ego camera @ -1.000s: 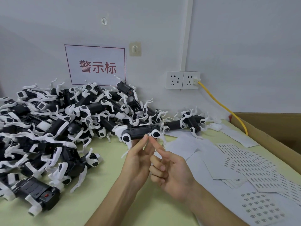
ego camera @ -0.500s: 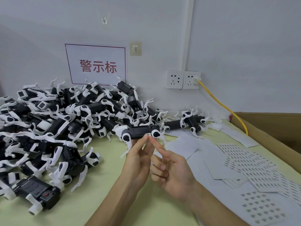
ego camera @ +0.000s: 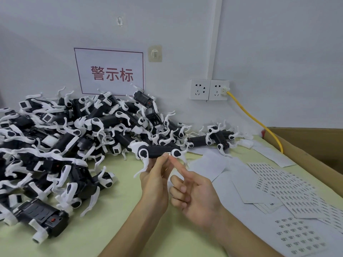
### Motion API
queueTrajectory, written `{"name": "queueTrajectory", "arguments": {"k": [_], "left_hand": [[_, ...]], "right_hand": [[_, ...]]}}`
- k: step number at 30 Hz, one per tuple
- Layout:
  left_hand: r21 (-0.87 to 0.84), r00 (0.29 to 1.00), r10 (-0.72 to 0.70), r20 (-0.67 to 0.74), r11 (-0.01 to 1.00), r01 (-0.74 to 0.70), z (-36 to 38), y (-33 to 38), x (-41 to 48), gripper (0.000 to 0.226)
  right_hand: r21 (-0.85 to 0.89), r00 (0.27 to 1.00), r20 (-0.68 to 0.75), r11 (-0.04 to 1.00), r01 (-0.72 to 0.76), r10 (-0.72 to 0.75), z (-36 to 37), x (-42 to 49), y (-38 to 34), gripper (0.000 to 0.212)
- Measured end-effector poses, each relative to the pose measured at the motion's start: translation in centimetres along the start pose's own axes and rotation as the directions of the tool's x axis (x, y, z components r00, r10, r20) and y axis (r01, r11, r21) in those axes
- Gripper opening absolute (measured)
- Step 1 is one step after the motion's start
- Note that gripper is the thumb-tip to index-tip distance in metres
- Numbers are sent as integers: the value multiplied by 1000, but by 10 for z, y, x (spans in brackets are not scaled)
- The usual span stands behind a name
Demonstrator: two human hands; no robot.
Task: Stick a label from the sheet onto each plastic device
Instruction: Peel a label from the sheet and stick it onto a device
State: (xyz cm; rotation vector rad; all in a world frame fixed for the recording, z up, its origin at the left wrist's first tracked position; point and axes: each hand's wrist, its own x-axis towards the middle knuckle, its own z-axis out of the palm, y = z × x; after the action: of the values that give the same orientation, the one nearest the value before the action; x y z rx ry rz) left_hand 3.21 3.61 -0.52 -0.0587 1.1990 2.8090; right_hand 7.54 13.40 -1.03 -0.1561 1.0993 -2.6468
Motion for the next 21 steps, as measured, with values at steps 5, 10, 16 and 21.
{"name": "queueTrajectory", "arguments": {"k": [5,10,16,21], "left_hand": [[-35,997,-10,-74,999,7,-1,-2,4,26],[8,993,22,-118,1000,-21,-4,-4,6,19],[25,979,15,-202,1000,-11,-7,-10,11,20],[60,972,51,-230,997,-38,-8,-12,11,18]], "right_hand": [[-44,1000,4,999,12,-12,-1,2,5,43],[-79,999,25,996,30,-28,-2,2,7,43],[-119,999,13,992,41,-39,-1,3,10,47],[-131,999,13,991,37,-36,-1,4,10,45]]}}
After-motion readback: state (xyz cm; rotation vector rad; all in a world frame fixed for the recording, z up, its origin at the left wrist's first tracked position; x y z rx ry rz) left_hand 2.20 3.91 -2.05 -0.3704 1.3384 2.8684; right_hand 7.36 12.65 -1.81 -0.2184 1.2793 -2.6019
